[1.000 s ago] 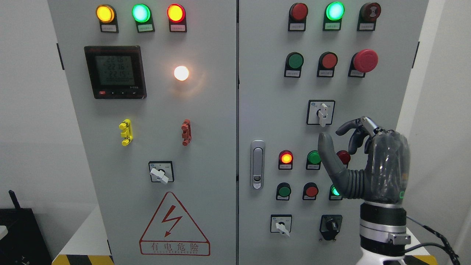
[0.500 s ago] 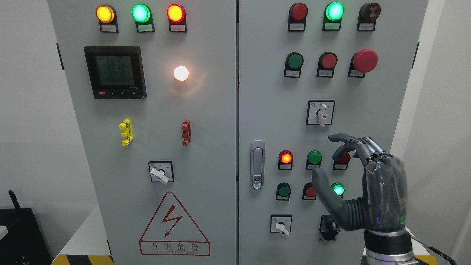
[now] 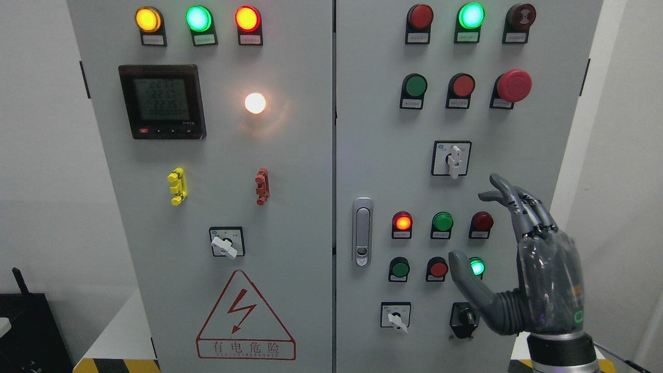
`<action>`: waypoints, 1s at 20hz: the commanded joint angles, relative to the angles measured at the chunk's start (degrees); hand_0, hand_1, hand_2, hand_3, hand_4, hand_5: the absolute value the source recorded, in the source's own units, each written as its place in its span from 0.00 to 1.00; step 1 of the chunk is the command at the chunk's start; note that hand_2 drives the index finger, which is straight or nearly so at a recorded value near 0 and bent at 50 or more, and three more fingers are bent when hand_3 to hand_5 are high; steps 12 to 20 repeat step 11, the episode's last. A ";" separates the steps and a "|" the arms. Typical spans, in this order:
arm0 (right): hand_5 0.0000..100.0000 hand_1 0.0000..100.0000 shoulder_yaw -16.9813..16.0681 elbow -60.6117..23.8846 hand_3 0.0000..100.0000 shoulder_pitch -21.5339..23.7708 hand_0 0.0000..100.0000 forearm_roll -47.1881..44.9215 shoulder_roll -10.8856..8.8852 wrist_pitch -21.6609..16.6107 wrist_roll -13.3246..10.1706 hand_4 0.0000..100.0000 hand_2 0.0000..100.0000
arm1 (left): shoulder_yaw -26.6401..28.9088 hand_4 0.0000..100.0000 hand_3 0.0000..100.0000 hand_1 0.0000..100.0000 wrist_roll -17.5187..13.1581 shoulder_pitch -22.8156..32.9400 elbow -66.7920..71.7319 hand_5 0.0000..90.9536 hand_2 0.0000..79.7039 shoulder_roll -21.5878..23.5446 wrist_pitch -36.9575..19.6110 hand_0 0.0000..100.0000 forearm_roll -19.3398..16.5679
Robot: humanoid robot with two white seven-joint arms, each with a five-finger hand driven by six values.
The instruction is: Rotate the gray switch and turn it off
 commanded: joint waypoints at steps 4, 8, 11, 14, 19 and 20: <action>0.00 0.14 1.15 -0.43 0.03 1.28 0.20 -0.01 -2.05 0.17 0.13 0.00 0.05 | 0.44 0.00 0.00 0.39 -0.02 -0.53 -1.50 0.00 0.00 0.00 -0.03 0.12 1.06; 0.00 0.15 1.15 -0.52 0.04 1.36 0.20 -0.01 -1.96 0.17 0.13 0.00 0.06 | 0.44 0.00 0.00 0.39 -0.02 -0.53 -1.50 0.00 0.00 0.00 -0.03 0.12 1.14; 0.00 0.15 1.15 -0.43 0.05 1.36 0.20 -0.01 -1.96 0.17 0.83 0.00 0.06 | 0.44 0.00 0.00 0.39 -0.02 -0.53 -1.50 0.00 0.00 0.00 0.06 0.12 1.14; 0.00 0.15 1.15 -0.43 0.05 1.36 0.20 -0.01 -1.96 0.17 0.83 0.00 0.06 | 0.44 0.00 0.00 0.39 -0.02 -0.53 -1.50 0.00 0.00 0.00 0.06 0.12 1.14; 0.00 0.15 1.15 -0.43 0.05 1.36 0.20 -0.01 -1.96 0.17 0.83 0.00 0.06 | 0.44 0.00 0.00 0.39 -0.02 -0.53 -1.50 0.00 0.00 0.00 0.06 0.12 1.14; 0.00 0.15 1.15 -0.43 0.05 1.36 0.20 -0.01 -1.96 0.17 0.83 0.00 0.06 | 0.44 0.00 0.00 0.39 -0.02 -0.53 -1.50 0.00 0.00 0.00 0.06 0.12 1.14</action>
